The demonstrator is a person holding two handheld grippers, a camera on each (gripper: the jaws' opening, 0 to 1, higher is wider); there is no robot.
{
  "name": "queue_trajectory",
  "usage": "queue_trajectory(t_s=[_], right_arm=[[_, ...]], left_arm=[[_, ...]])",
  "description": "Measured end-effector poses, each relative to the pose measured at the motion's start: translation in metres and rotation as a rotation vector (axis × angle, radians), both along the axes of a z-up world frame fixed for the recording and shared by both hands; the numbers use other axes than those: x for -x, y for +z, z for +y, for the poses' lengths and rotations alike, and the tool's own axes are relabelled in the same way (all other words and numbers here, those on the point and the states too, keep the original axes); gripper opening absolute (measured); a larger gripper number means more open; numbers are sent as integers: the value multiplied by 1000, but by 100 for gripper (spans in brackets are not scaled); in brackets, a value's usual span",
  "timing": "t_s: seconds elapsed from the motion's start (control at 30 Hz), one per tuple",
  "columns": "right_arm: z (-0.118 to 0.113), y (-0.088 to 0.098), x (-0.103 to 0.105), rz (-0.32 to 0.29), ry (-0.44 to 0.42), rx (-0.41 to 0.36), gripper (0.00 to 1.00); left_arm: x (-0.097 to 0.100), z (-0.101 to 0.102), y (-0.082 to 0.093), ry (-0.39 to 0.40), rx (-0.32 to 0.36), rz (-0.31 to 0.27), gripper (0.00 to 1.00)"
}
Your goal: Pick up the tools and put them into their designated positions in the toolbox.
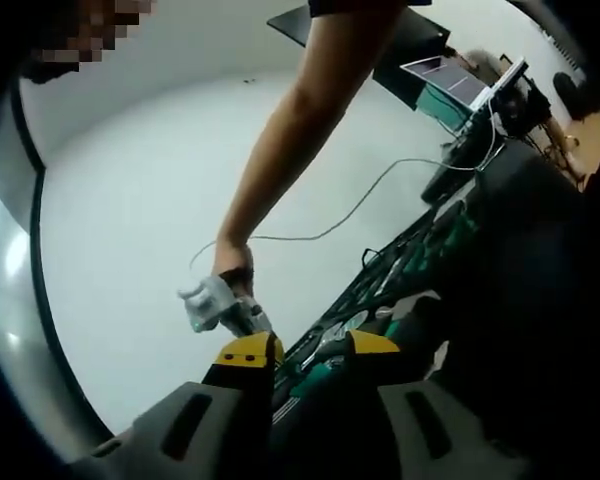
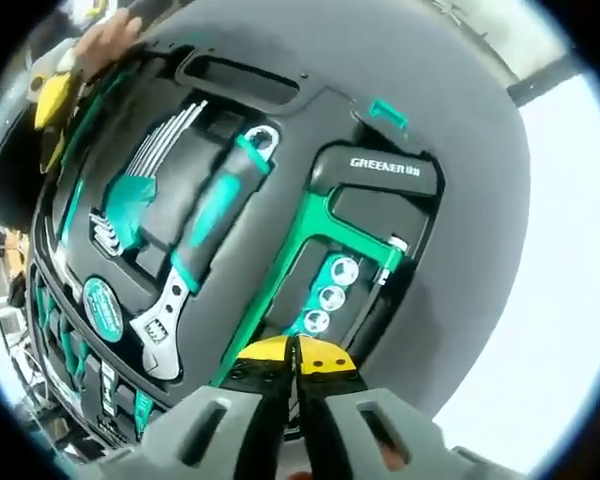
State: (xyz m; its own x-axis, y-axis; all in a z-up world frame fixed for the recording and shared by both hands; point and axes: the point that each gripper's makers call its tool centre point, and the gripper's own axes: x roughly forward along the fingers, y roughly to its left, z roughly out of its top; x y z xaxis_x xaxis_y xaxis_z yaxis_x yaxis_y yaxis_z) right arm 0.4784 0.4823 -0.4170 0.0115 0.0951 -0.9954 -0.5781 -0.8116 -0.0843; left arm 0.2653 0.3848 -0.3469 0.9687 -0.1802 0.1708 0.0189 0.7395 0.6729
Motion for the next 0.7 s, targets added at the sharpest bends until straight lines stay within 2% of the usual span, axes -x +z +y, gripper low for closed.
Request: queue_trajectory(t_s=[0.13,0.3,0.4,0.43,0.47,0.53,0.57,0.63,0.7], right_arm=[[1,-2,-1,14,-43,15,0],[0,-4,1,-40,-43,4,0],[0,-1,0,-43,-46,-53,1],[-1,3,1,-34,-73,-75,3],[-4,8,2,-15,-115,-91,11],[-8,26,5,46,-161,-145,11],[-10,37,0,33,-173,-184,11],[-11,62,-4,21,-166,-287,11],[-11,98,-2,25,-195,-474,11]], left_arm=[[0,0,0,-1,0,1,23],[0,-1,0,-2,-2,0,23],[0,-1,0,-2,-2,0,23],[0,0,0,-2,-1,0,23],[0,0,0,0,-1,0,23],[0,0,0,1,-3,-1,23],[0,0,0,0,-1,1,23],[0,0,0,-4,-2,2,23],[0,-3,-1,-18,1,7,25]])
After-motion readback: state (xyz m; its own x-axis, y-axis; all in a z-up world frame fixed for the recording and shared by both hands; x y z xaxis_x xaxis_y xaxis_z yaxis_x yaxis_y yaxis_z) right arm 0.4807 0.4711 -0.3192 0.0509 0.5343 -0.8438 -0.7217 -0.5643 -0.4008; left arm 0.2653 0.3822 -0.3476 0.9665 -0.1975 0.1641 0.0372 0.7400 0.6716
